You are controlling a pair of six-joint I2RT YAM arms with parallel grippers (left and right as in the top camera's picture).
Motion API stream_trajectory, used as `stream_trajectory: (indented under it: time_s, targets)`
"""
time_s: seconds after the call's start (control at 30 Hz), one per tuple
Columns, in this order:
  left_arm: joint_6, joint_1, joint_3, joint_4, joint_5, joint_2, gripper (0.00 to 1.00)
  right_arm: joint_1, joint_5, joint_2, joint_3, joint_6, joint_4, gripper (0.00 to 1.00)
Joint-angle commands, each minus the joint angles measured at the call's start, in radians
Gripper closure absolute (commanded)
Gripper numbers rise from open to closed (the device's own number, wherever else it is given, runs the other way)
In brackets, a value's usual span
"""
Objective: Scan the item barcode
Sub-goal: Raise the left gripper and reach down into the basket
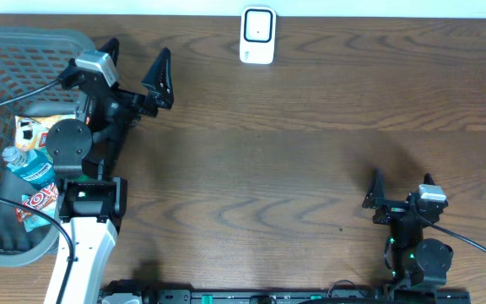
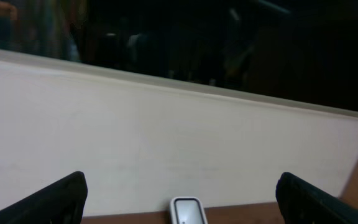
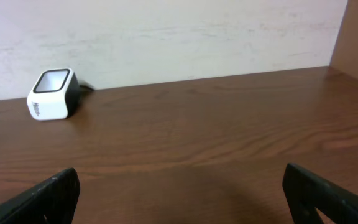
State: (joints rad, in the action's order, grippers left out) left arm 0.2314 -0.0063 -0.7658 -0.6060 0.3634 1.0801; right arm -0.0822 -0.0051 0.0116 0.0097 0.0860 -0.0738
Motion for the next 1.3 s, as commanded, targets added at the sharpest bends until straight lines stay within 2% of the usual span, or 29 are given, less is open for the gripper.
stream_trajectory:
  time_s: [0.0,0.2,0.33,0.5,0.57,0.7,0.83,0.93,1.0,1.1,1.17,1.27]
  targets:
    - [-0.016,0.007,-0.061,0.066,-0.067,-0.003,0.03,-0.004,-0.005,-0.006,-0.005,-0.013,-0.001,0.01]
    - [-0.016,0.008,-0.183,0.272,-0.076,-0.005,0.04,-0.004,-0.005,-0.006,-0.005,-0.013,-0.001,0.01]
    - [-0.016,0.009,-0.264,0.36,-0.159,-0.005,0.03,-0.004,-0.004,-0.006,-0.005,-0.013,-0.001,0.01]
    - [-0.016,0.009,-0.308,0.38,-0.252,-0.005,0.03,-0.004,-0.005,-0.006,-0.005,-0.013,-0.001,0.01]
    - [-0.007,0.009,-0.324,0.38,-0.332,-0.003,0.04,-0.004,-0.004,-0.006,-0.005,-0.013,-0.001,0.01]
    - [-0.004,0.01,-0.36,0.382,-0.359,-0.002,0.03,-0.004,-0.004,-0.006,-0.005,-0.013,-0.001,0.01]
    - [0.056,0.01,-0.402,0.478,-0.365,-0.003,0.03,-0.004,-0.005,-0.006,-0.005,-0.013,-0.001,0.01]
    - [0.132,0.01,-0.42,0.535,-0.501,-0.003,0.04,-0.004,-0.005,-0.006,-0.005,-0.013,-0.001,0.01]
    - [0.182,0.01,-0.432,0.515,-0.578,-0.004,0.03,-0.004,-0.005,-0.006,-0.005,-0.013,-0.001,0.01]
    - [0.182,0.009,-0.443,0.412,-0.561,-0.006,0.03,-0.004,-0.005,-0.006,-0.005,-0.013,-0.001,0.01]
    - [0.182,0.009,-0.443,0.428,-0.47,-0.012,0.03,-0.004,-0.005,-0.006,-0.005,-0.013,-0.001,0.01]
    - [0.182,0.009,-0.443,0.501,-0.407,-0.015,0.03,-0.004,-0.005,-0.006,-0.005,-0.013,-0.001,0.01]
